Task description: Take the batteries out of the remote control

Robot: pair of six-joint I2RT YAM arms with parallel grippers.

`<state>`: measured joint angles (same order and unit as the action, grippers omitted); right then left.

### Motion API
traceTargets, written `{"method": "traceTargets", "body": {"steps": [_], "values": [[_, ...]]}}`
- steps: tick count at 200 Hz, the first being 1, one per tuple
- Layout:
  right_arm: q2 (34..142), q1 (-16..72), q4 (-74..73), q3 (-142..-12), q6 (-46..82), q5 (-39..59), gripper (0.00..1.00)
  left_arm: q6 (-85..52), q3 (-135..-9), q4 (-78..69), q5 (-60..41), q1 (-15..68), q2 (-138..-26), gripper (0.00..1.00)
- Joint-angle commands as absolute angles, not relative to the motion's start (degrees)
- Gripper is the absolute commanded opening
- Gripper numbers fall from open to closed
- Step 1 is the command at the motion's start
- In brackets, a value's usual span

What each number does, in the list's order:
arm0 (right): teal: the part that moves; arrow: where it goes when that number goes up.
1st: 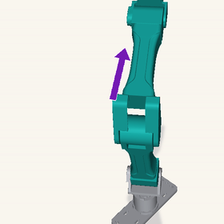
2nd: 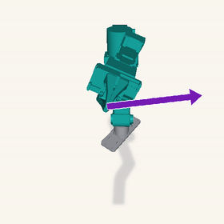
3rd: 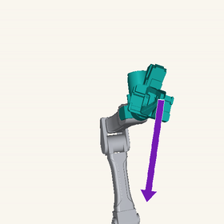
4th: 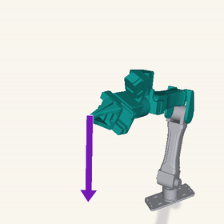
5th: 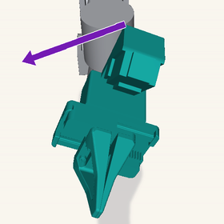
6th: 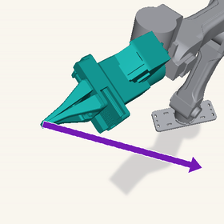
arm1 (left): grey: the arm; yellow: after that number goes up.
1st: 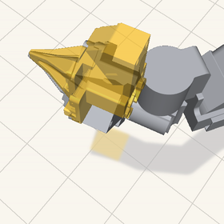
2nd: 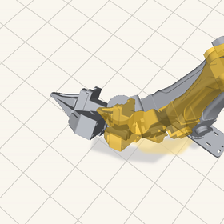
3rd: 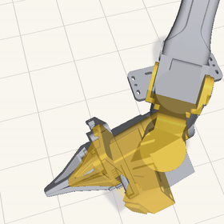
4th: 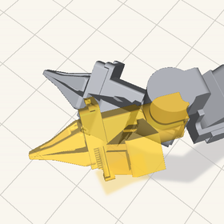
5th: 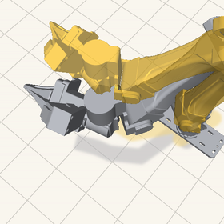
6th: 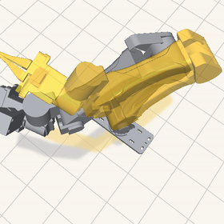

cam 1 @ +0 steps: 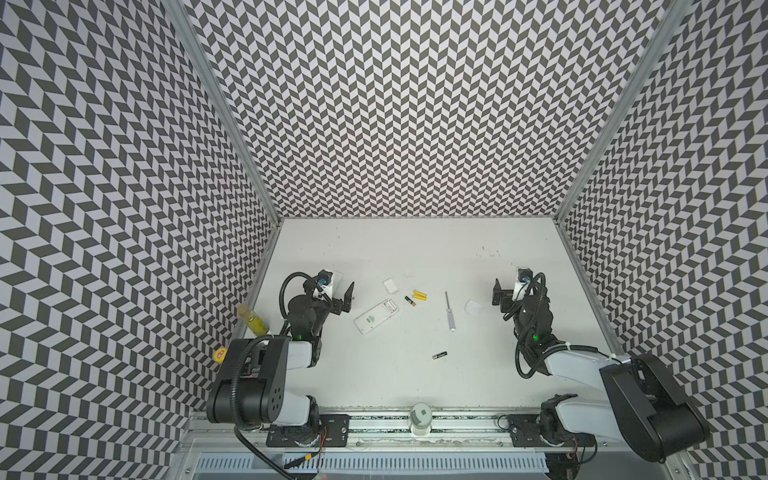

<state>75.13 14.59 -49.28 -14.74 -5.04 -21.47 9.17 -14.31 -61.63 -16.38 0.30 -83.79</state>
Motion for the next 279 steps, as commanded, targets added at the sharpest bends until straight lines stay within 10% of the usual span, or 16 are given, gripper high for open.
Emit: {"method": "traceTargets", "body": {"steps": [1,119,279], "values": [[75.9,11.9,-59.1,-13.9,-5.5,-19.9,1.0,6.0,-13.7,-70.2,-15.1,-0.1,-84.9,1.0],[90.4,3.6,-90.1,-6.3,0.7,-11.1,1.0,4.0,-13.2,-74.3,-10.9,-0.3,-88.8,1.0],[87.8,3.8,-85.7,-6.5,1.3,-13.6,0.99,3.7,-13.4,-74.2,-10.1,-0.3,-89.0,1.0]]}}
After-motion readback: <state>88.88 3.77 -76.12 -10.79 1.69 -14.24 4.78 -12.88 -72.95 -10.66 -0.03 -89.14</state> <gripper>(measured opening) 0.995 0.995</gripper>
